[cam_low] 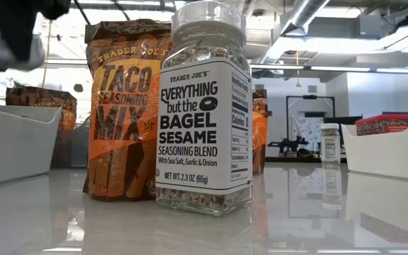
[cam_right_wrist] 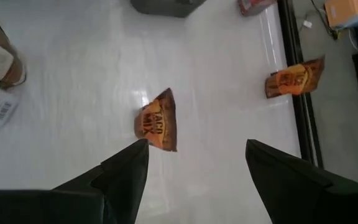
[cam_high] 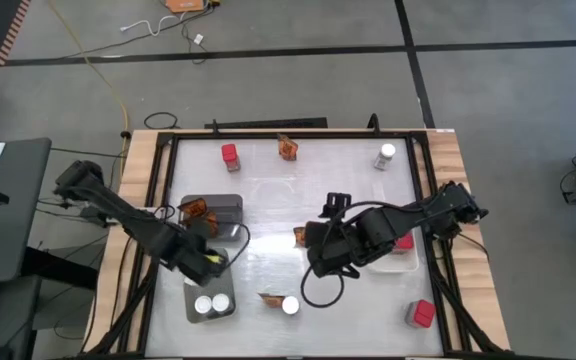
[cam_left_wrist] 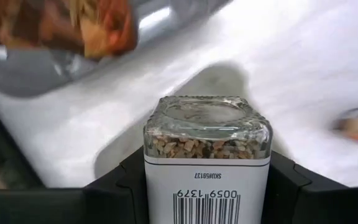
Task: Sort spices by type
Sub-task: Adjust the white spice bottle inside the gray bin
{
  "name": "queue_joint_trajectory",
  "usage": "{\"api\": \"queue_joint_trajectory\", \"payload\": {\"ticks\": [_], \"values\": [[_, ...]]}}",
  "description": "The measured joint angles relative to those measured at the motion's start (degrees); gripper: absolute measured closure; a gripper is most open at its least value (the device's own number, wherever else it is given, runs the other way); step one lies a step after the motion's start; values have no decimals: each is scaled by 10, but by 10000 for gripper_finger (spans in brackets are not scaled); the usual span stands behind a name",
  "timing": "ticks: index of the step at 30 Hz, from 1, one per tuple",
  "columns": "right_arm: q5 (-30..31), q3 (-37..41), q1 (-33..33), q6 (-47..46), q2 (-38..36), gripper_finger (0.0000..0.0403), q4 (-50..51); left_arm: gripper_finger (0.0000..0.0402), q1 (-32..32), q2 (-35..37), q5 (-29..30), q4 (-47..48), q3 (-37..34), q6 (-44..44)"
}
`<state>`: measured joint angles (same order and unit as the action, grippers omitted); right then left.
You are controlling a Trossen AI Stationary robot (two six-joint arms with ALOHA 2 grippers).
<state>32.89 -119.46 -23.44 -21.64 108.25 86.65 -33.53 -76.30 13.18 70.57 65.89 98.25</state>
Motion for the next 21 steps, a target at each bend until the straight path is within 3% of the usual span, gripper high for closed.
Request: {"api": "queue_joint_trajectory", "payload": {"ticks": [7, 11, 16, 19, 21], "values": [[22, 96, -17, -83, -26, 97, 29, 213, 11, 110, 109, -41, 0, -23], [34, 206, -25, -197, -87, 97, 30, 213, 47, 143, 112, -102, 0, -91], [73, 325, -61, -369, -194, 97, 18, 213, 121, 149, 52, -204, 0, -189], [159, 385, -90, -450, -255, 97, -60, 213, 172, 146, -18, -242, 0, -236], [230, 424, -102, -445, -284, 97, -155, 213, 209, 144, -67, -255, 0, -257]]}}
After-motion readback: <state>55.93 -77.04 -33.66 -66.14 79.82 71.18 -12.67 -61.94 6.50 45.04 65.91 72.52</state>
